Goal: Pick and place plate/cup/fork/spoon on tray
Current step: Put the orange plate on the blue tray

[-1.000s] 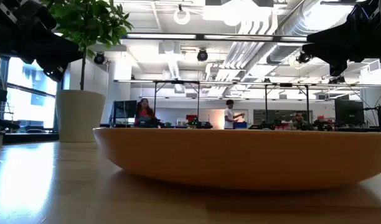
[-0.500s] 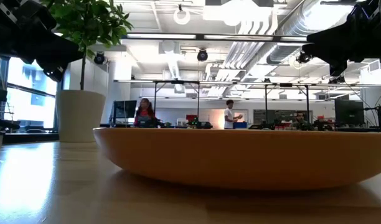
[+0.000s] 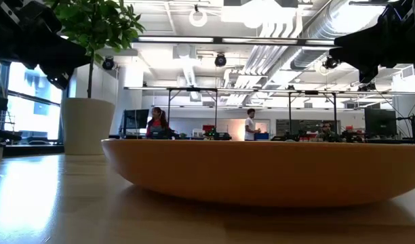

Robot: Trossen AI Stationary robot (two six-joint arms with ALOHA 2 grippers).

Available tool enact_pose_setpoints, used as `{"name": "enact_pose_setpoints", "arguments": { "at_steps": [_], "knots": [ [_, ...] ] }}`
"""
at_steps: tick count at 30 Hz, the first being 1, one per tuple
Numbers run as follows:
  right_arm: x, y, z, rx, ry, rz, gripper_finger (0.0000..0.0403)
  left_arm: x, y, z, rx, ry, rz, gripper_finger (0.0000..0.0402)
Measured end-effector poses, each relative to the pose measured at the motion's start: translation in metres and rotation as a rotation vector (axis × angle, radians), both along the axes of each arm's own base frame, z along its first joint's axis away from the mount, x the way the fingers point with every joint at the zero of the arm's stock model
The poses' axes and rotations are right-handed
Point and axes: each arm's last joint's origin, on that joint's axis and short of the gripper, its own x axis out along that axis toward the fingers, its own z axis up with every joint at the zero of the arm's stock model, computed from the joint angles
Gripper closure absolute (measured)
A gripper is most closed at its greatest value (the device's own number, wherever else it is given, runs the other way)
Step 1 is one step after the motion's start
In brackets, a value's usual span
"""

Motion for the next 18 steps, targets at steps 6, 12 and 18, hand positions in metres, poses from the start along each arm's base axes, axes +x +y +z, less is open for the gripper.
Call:
{"name": "enact_pose_setpoints", "arguments": {
  "at_steps": [6,12,18],
  "knots": [
    [0.000,0.000,0.000,0.000,0.000,0.000,0.0266,0.000,0.000,0.005,-0.014,-0.051,0.001,0.0314],
    [0.000,0.000,-0.001,-0.002,0.009,0.000,0.0266,-0.001,0.001,0.024,-0.190,-0.250,0.026,0.0314],
    [0.000,0.000,-0.003,-0.007,0.027,0.000,0.0266,-0.006,0.004,0.043,-0.305,-0.456,0.074,0.0314]
  ]
}}
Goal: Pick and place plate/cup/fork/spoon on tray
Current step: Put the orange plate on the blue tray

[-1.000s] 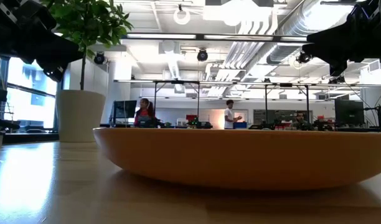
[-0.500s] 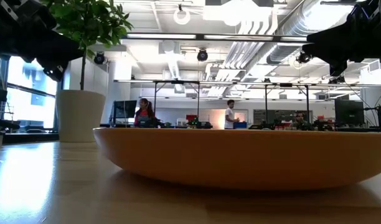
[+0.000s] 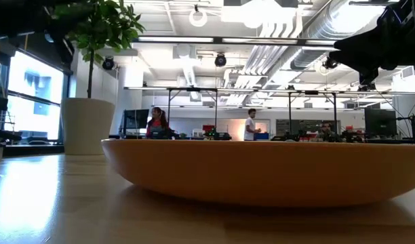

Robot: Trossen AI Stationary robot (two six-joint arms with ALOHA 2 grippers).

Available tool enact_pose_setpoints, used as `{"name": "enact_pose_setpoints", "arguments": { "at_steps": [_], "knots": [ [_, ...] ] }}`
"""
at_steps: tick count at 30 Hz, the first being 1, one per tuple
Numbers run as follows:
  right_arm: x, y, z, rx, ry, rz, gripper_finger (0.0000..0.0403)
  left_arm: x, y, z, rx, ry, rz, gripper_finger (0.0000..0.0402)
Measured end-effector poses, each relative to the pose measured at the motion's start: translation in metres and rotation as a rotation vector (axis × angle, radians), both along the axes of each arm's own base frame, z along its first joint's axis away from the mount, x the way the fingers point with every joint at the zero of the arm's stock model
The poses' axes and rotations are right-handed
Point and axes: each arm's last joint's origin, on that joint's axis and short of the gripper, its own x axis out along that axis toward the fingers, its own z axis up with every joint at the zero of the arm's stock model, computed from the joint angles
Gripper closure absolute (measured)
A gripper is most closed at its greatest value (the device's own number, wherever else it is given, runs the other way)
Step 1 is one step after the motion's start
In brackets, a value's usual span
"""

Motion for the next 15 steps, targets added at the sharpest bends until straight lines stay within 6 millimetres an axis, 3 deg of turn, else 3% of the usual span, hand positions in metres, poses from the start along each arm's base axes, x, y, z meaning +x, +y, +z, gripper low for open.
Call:
{"name": "enact_pose_setpoints", "arguments": {
  "at_steps": [10,15],
  "knots": [
    [0.000,0.000,0.000,0.000,0.002,0.000,0.0266,-0.006,0.004,0.013,0.038,-0.099,0.136,0.0312],
    [0.000,0.000,0.000,-0.001,0.002,0.000,0.0266,-0.007,0.005,0.020,0.051,-0.103,0.146,0.0287]
  ]
}}
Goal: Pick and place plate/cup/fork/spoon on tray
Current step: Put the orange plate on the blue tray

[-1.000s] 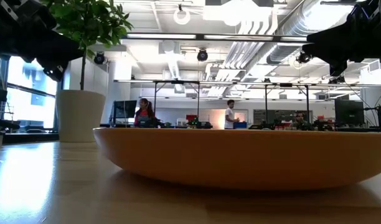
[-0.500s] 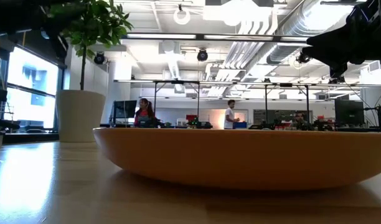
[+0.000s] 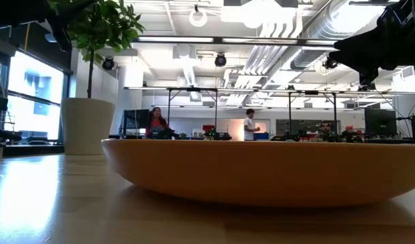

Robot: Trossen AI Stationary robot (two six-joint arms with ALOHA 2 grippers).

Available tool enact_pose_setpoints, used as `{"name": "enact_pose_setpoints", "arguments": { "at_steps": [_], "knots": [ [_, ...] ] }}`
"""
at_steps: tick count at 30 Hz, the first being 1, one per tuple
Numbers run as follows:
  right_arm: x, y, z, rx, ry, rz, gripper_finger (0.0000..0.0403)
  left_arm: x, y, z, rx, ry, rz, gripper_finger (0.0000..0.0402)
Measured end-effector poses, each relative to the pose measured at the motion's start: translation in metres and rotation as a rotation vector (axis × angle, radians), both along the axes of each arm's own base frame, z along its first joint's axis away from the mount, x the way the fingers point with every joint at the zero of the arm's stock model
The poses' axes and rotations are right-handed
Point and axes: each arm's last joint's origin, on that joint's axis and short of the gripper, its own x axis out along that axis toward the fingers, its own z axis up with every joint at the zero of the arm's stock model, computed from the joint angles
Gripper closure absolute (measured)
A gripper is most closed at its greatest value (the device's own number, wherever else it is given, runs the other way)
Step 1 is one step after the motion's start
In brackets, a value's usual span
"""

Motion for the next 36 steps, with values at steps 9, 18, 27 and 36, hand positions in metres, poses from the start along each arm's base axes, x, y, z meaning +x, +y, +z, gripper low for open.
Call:
{"name": "enact_pose_setpoints", "arguments": {
  "at_steps": [9,18,27,36],
  "knots": [
    [0.000,0.000,0.000,-0.001,0.003,0.000,0.0266,0.001,0.001,0.034,0.025,0.003,0.051,0.0237],
    [0.000,0.000,0.000,-0.001,0.004,0.000,0.0266,0.028,-0.006,0.073,0.178,0.134,0.108,0.0236],
    [0.000,0.000,0.000,-0.001,0.004,0.000,0.0266,0.068,-0.016,0.092,0.301,0.362,0.113,0.0236],
    [0.000,0.000,0.000,-0.001,0.004,0.000,0.0266,0.099,-0.022,0.110,0.372,0.549,0.133,0.0236]
  ]
}}
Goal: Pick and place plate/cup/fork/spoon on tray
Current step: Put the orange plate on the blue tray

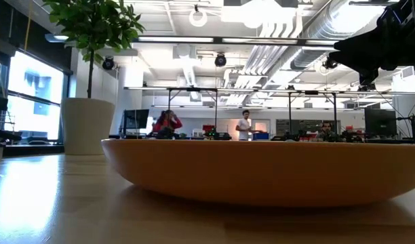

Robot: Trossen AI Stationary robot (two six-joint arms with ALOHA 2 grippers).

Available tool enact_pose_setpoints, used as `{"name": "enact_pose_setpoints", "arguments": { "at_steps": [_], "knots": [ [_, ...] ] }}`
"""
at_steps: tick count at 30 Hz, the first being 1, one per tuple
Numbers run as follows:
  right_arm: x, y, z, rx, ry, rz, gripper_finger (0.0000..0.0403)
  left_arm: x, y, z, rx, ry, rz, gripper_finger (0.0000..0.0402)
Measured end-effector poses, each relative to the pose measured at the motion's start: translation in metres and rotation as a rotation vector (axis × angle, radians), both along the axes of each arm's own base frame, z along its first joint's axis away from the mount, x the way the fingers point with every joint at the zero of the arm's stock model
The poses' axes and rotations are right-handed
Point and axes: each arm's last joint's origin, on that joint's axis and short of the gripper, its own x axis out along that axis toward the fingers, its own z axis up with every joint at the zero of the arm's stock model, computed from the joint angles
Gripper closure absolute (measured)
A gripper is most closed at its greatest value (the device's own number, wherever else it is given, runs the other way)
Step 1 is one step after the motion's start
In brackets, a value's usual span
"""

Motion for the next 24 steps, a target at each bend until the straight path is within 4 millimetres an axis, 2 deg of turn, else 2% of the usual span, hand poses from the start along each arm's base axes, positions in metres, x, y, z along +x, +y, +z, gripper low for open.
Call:
{"name": "enact_pose_setpoints", "arguments": {
  "at_steps": [8,15,24],
  "knots": [
    [0.000,0.000,0.000,0.000,0.000,0.000,0.0266,0.023,-0.005,-0.001,-0.073,0.181,0.007,0.0236],
    [0.000,0.000,0.000,0.000,0.000,0.000,0.0266,0.046,-0.006,-0.023,-0.189,0.294,0.002,0.0236],
    [0.000,0.000,0.000,0.000,0.000,0.000,0.0266,0.076,-0.007,-0.055,-0.205,0.449,-0.055,0.0236]
  ]
}}
